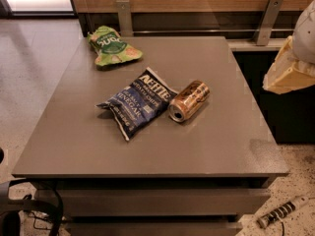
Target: Move orange can near green rice chip bag
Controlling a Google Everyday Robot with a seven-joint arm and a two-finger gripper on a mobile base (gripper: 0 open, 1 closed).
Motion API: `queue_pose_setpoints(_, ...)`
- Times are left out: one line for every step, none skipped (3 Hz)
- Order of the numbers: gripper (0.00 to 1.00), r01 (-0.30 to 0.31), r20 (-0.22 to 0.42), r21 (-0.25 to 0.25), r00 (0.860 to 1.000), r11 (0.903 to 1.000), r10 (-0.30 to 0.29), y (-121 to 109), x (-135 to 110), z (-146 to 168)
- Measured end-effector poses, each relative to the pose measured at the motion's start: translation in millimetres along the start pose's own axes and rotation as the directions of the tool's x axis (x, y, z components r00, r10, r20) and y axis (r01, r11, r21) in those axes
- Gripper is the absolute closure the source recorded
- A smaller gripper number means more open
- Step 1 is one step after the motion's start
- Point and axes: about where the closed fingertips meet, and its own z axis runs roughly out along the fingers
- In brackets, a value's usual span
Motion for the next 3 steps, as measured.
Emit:
queue_pose_setpoints(1.0, 0.0, 0.0, 0.0, 1.0, 1.0, 0.0, 0.0, 0.0, 0.0)
queue_pose_setpoints(0.8, 0.001, 0.003, 0.01, 1.0, 0.9999, -0.001, -0.5, -1.4, -2.6)
queue_pose_setpoints(0.49, 0.003, 0.005, 0.02, 1.0, 0.9998, -0.003, -0.9, -2.6, -5.0)
